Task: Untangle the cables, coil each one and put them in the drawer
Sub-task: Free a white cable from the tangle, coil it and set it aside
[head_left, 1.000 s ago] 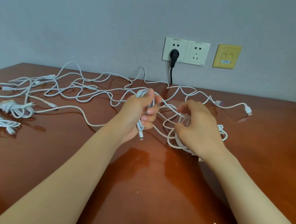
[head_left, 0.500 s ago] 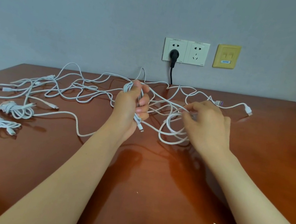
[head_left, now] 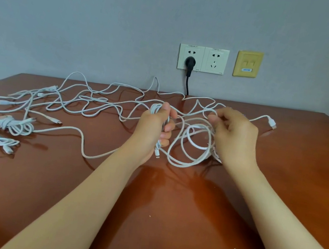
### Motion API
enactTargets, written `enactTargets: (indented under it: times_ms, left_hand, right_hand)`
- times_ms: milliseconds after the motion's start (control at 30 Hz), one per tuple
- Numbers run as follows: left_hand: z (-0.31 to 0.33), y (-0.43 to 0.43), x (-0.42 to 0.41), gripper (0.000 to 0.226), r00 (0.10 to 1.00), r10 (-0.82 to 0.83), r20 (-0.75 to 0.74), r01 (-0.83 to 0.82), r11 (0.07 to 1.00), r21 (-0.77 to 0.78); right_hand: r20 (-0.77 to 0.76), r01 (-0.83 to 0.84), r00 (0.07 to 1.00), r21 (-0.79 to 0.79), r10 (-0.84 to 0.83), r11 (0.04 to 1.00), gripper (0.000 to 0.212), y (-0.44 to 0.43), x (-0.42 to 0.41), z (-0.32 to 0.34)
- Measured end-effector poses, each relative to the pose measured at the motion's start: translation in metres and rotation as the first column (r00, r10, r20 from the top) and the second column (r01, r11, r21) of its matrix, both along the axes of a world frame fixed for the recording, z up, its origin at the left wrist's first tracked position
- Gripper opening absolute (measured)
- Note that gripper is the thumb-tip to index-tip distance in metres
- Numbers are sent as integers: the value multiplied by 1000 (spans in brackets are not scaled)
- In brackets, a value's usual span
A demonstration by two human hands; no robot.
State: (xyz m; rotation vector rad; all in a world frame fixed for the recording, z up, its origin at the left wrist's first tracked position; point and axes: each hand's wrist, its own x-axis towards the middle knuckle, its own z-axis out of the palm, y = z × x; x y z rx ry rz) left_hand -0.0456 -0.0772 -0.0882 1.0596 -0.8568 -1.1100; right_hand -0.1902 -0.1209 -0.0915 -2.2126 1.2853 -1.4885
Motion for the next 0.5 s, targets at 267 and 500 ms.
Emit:
enactTargets:
  times_ms: [267, 500]
  left_hand:
    - [-4, -1, -3, 38, 1000, -19, 24, 19, 1000, 0]
    - [-4, 2, -4, 36, 985, -91, 144, 84, 995, 52]
  right_hand:
    - [160, -87, 987, 426, 20, 901, 17, -6, -1, -4]
    - [-131, -7, 991, -53, 0, 999, 15, 11, 3, 3]
